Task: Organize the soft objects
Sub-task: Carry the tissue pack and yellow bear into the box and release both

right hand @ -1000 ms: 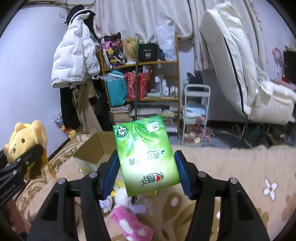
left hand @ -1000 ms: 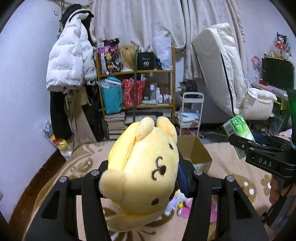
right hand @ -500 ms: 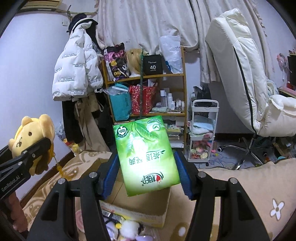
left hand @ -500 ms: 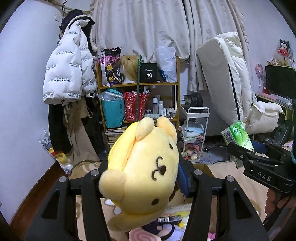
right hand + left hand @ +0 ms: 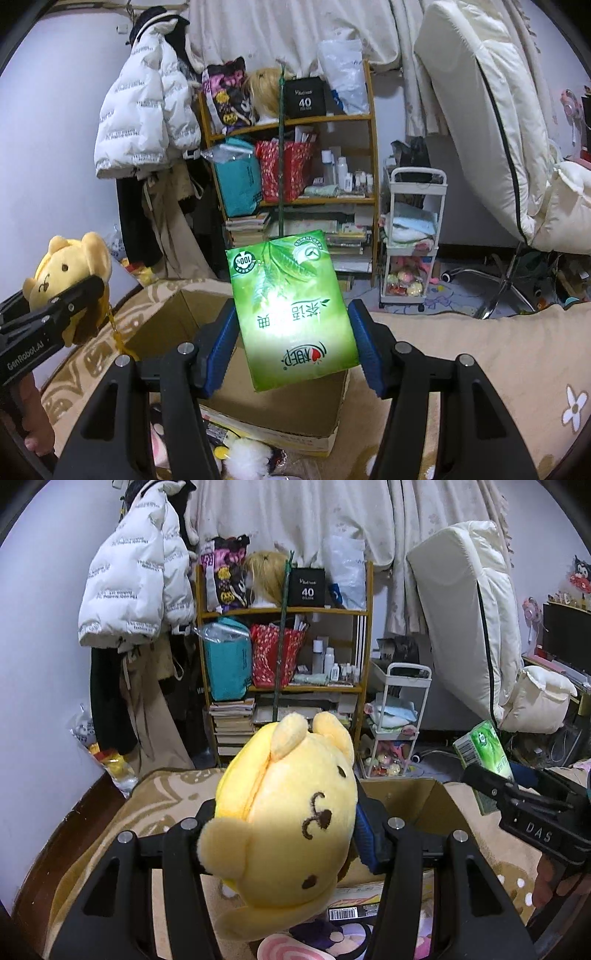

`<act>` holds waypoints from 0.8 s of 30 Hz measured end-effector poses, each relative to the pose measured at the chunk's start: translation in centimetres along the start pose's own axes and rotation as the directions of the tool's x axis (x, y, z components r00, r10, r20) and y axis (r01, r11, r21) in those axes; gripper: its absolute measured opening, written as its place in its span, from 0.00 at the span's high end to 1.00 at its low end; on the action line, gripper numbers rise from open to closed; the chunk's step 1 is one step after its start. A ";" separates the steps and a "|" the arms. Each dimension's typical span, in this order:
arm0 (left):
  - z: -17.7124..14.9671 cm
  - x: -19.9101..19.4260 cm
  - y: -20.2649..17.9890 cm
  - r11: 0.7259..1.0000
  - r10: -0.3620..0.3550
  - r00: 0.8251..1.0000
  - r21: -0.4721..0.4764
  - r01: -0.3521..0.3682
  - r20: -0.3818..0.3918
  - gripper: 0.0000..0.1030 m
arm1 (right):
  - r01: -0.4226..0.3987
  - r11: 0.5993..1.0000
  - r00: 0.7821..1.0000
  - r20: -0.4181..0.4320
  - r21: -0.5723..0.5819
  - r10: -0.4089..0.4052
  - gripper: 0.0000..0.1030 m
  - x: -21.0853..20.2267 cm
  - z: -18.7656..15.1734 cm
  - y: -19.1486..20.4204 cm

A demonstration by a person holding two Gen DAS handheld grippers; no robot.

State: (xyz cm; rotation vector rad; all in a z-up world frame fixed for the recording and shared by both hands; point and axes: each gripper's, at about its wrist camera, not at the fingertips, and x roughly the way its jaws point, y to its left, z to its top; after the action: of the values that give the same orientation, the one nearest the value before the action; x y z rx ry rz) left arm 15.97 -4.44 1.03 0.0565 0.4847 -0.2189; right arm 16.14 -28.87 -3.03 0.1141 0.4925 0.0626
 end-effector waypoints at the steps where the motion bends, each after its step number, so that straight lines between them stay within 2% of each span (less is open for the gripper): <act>1: -0.1 0.2 0.0 1.000 -0.002 1.000 -0.001 0.002 -0.005 0.48 | -0.001 1.000 1.000 -0.006 0.000 0.001 0.39 0.3 -0.3 -0.1; 9: -0.9 2.9 -0.9 0.998 -0.057 0.996 -0.014 0.056 -0.076 0.47 | 0.003 1.000 0.999 -0.055 -0.003 -0.003 0.39 2.5 -1.6 -0.6; 12: -0.8 3.3 -1.4 0.997 -0.077 0.994 -0.021 0.075 -0.078 0.47 | 0.004 1.000 0.997 -0.078 -0.006 -0.004 0.39 3.2 -2.1 -0.8; 24: -2.0 5.5 -2.0 0.998 -0.054 0.988 0.005 0.055 -0.148 0.41 | -0.010 1.000 0.994 -0.107 -0.014 0.009 0.39 4.0 -3.0 -1.0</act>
State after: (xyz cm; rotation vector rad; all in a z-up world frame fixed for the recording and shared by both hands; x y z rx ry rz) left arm 19.30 -7.27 -3.34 0.0684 0.6331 -0.2719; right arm 18.23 -29.19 -7.64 0.0990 0.5983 0.0820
